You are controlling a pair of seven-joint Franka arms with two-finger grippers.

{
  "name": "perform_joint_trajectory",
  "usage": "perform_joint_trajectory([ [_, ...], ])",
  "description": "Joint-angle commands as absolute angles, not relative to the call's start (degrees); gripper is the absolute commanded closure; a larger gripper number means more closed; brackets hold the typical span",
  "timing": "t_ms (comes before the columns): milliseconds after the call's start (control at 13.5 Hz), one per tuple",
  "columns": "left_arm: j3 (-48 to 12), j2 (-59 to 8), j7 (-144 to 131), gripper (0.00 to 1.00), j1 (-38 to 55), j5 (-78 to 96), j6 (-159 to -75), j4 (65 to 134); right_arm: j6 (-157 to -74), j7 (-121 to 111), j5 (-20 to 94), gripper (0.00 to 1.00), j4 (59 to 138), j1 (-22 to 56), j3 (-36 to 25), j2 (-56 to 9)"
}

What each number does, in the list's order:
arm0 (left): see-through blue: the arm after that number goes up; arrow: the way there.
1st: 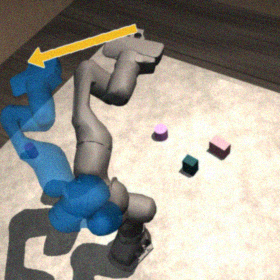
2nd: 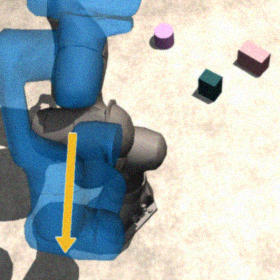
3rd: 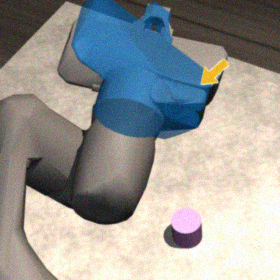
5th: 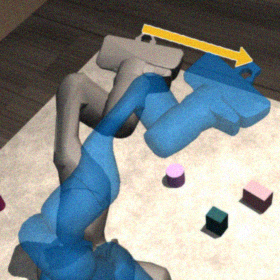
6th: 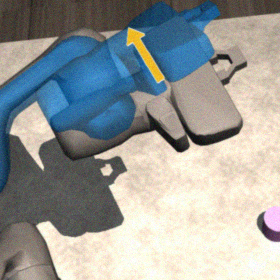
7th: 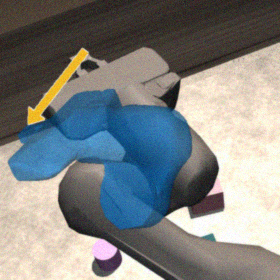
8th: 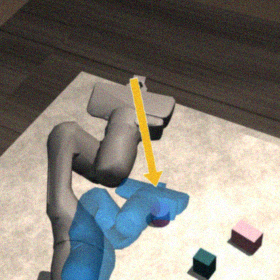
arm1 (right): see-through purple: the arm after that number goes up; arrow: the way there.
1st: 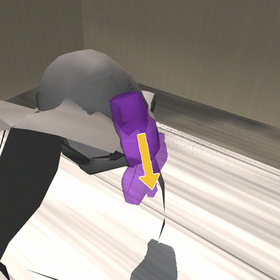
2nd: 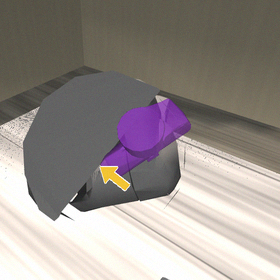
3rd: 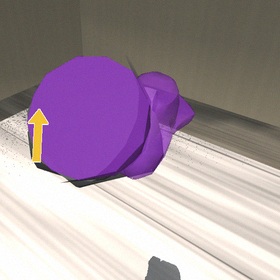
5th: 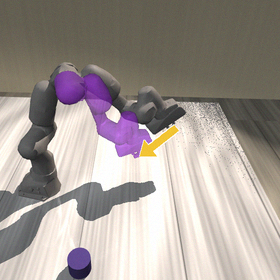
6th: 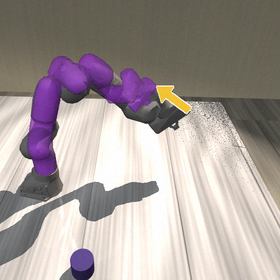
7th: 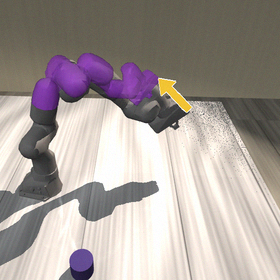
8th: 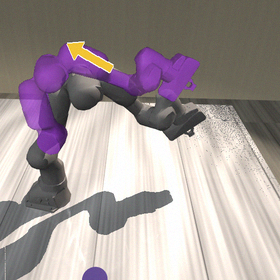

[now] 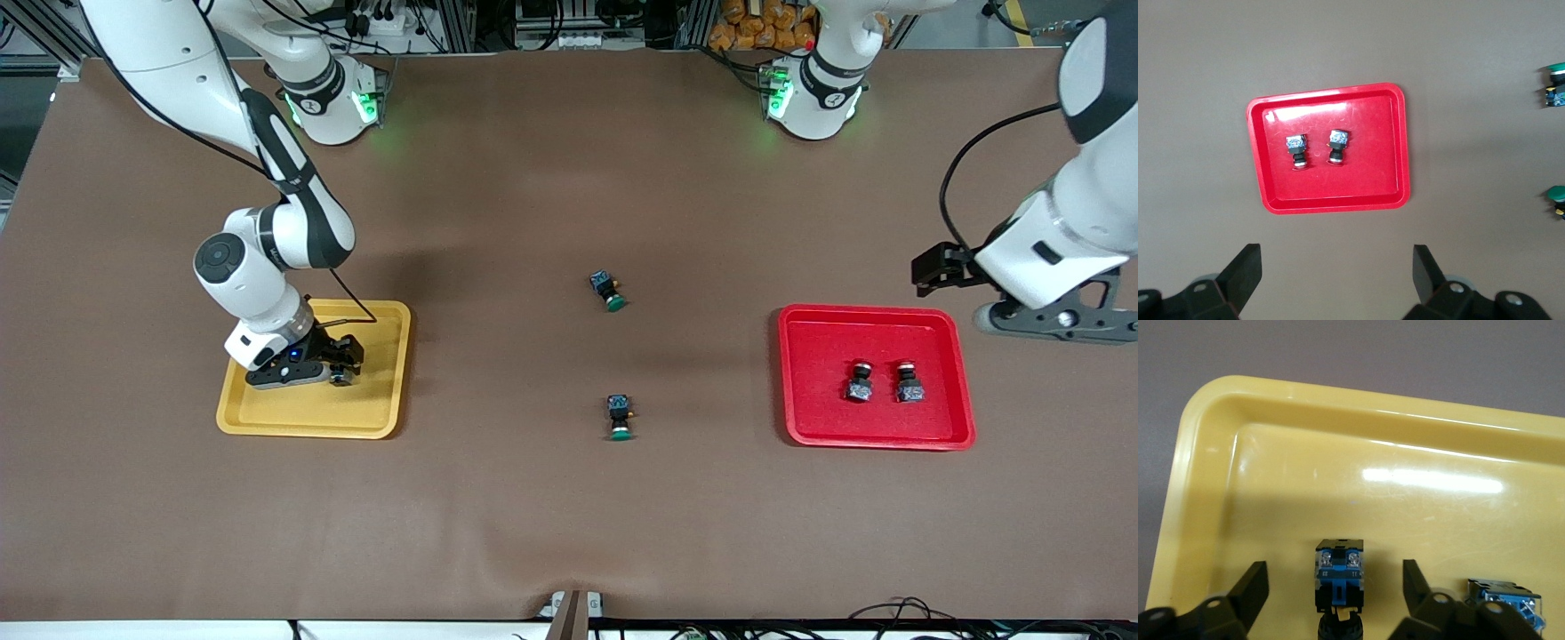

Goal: Place red and yellow buttons in trays

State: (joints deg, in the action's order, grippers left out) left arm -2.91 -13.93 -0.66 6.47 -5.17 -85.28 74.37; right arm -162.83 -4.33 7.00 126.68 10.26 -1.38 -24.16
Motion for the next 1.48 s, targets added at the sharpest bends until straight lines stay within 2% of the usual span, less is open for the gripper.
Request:
perform_joint_trajectory([
  [0,-0.97,-10.30,1.14,0.00,7.47,-3.60,-87.08,78.64,-162.97,-4.92,7.38,0.00,127.62,10.37,-1.32,-21.46],
  [74,-0.97,-8.63,1.40,0.00,7.38,-3.60,-89.10,81.27,-158.51,-4.92,7.38,0.00,125.88,10.37,-1.32,-19.71],
  [148,-0.88,-6.96,1.41,0.00,7.12,-3.60,-91.04,84.17,-150.55,-4.83,7.38,0.00,122.21,10.37,-1.32,-18.03],
  [371,-0.88,-1.34,1.41,0.00,6.51,-3.52,-96.92,93.39,-124.96,-4.57,7.03,0.00,105.61,8.62,-1.58,-17.49],
  [594,-0.97,3.07,1.32,0.00,5.80,-3.34,-102.03,100.62,-111.49,-4.83,3.36,0.00,94.77,7.74,-1.58,-17.23],
  [891,-1.67,5.98,1.40,0.00,4.31,-1.58,-104.68,104.59,-97.15,-6.67,2.90,0.00,83.44,4.67,-1.50,-16.17],
  [1188,-1.58,5.54,1.06,0.00,3.78,-2.11,-104.42,100.30,-91.42,-8.79,-1.30,0.00,77.18,3.61,-1.76,-16.09],
  [1336,-0.97,5.45,-0.61,0.00,3.52,-0.97,-103.89,97.32,-88.96,-11.41,-1.58,0.00,77.25,0.54,-1.50,-13.55],
  [1410,-0.88,4.75,-0.79,0.00,3.60,-0.88,-99.88,95.03,-88.25,-12.21,-1.41,0.00,78.13,-0.34,-1.49,-12.06],
])
